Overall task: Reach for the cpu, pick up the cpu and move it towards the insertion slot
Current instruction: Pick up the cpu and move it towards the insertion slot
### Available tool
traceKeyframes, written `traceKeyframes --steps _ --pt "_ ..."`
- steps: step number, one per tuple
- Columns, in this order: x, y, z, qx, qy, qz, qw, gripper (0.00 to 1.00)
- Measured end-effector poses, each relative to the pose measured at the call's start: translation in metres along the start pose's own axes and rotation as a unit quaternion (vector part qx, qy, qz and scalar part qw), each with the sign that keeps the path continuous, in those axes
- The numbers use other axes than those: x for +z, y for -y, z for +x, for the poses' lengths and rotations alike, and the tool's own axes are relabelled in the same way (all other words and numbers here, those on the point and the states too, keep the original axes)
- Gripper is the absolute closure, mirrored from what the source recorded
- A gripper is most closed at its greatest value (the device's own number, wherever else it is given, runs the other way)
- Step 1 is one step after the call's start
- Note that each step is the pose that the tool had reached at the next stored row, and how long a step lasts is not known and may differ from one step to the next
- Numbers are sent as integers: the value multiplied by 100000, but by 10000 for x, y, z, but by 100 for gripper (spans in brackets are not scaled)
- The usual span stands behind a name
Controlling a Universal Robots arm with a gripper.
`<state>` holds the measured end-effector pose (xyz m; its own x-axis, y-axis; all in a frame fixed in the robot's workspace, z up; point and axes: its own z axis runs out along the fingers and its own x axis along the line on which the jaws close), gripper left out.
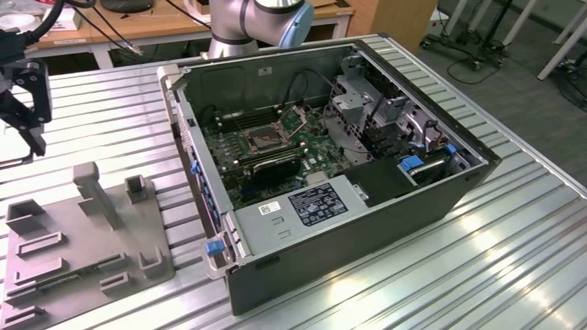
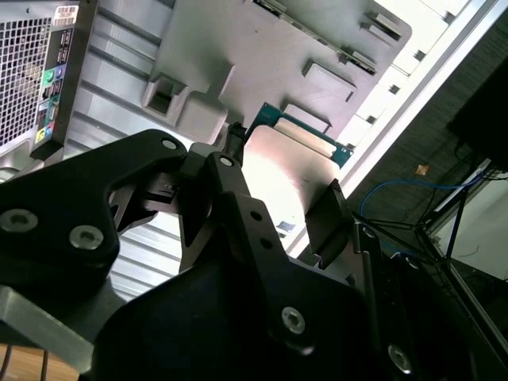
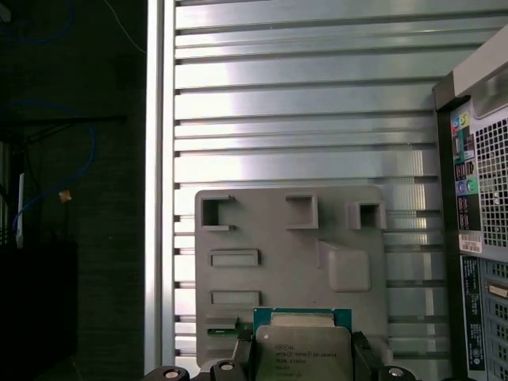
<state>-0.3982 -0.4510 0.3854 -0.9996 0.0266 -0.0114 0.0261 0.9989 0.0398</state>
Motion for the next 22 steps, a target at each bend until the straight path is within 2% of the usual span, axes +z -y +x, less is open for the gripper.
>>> traceKeyframes --steps 5,7,12,22 --pt "0 0 -11 -1 -3 -2 100000 45" --pt "2 -2 -61 -1 -2 -1 100000 45" --pt "-8 -2 -61 0 -6 -47 100000 45" --pt "-121 -6 -62 0 -5 -59 100000 45"
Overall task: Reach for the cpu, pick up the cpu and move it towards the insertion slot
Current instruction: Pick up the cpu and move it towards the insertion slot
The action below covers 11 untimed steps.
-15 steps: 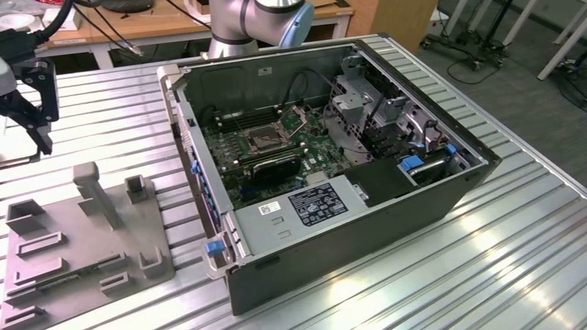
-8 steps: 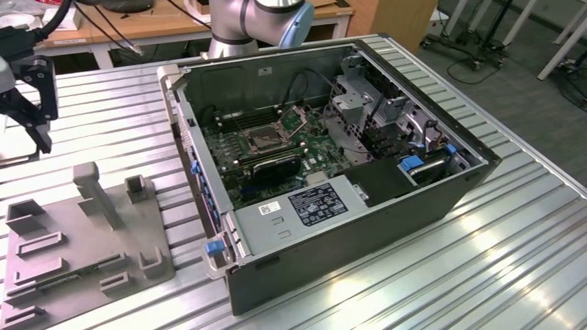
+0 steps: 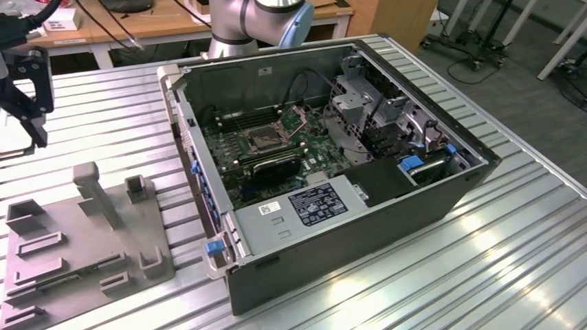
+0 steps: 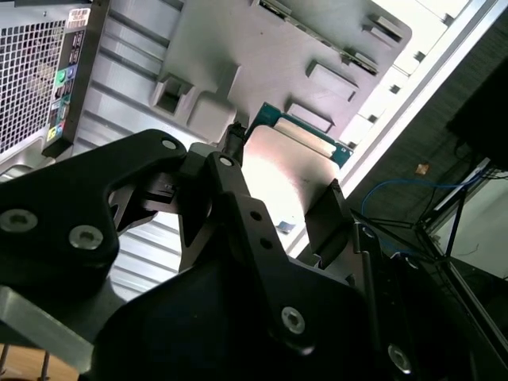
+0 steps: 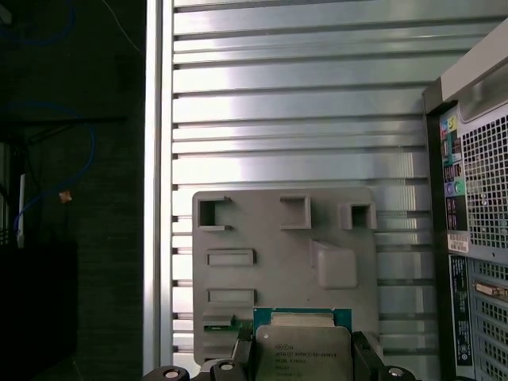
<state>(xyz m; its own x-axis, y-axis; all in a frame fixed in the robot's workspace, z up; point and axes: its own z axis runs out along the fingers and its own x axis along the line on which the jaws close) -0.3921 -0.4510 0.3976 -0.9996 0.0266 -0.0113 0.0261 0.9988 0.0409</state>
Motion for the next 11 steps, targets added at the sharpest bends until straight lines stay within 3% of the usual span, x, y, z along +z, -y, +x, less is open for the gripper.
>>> traceKeyframes --steps 11 --pt "-28 -1 -17 -9 0 3 100000 45"
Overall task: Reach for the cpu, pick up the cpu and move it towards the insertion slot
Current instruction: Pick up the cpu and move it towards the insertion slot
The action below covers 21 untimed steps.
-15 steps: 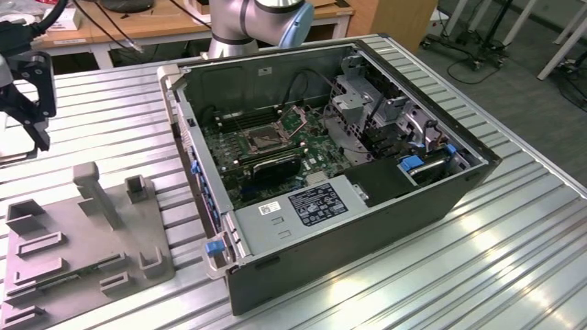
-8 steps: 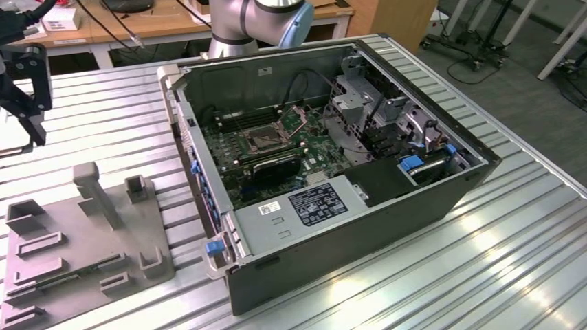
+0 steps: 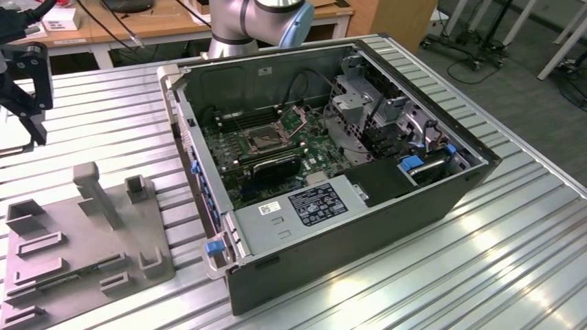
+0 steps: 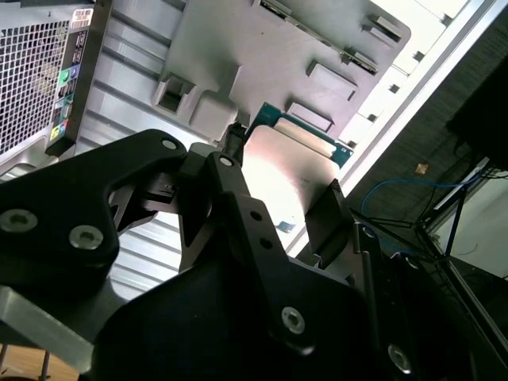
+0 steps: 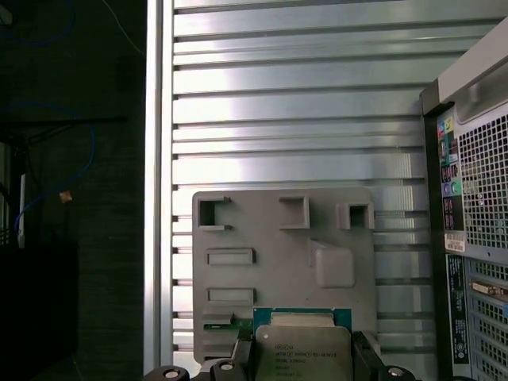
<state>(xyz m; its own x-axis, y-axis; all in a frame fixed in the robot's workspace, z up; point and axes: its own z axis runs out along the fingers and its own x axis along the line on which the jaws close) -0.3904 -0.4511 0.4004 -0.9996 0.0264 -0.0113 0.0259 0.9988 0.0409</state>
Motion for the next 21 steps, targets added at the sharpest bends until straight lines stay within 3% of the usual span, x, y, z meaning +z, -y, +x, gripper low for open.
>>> traceKeyframes --steps 21 --pt "2 -2 -66 6 3 -3 100000 45"
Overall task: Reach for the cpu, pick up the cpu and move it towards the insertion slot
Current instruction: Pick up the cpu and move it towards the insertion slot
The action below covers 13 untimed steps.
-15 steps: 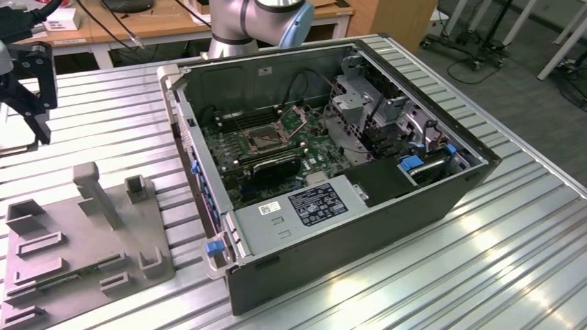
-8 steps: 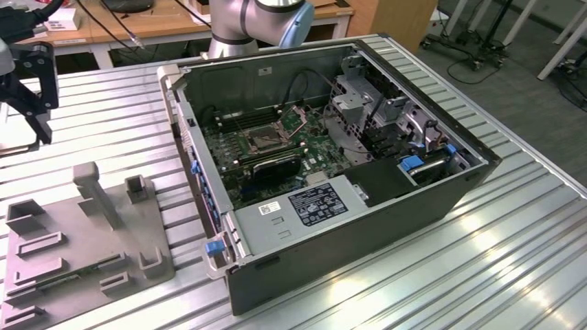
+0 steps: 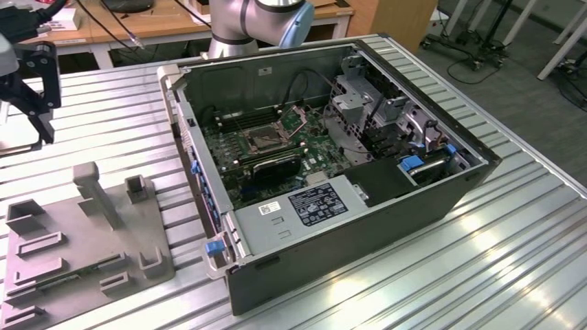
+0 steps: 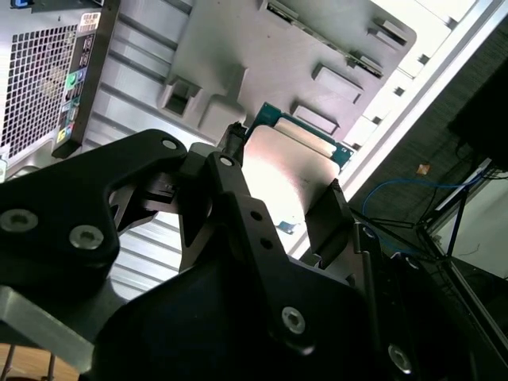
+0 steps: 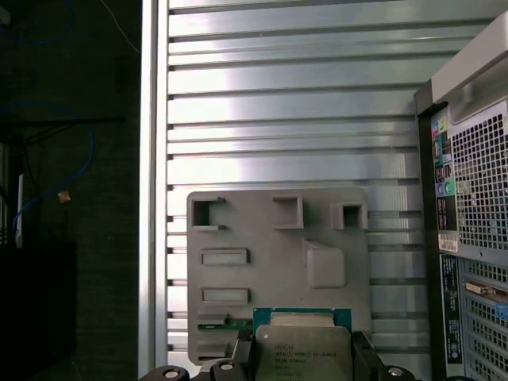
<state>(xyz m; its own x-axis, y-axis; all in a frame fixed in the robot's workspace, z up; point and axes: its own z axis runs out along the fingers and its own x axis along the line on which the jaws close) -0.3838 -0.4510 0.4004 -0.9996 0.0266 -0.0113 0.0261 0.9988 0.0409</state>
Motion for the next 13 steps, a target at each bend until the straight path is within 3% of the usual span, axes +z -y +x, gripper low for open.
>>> traceKeyframes --steps 13 --pt "1 -1 -38 3 -2 0 100000 45"
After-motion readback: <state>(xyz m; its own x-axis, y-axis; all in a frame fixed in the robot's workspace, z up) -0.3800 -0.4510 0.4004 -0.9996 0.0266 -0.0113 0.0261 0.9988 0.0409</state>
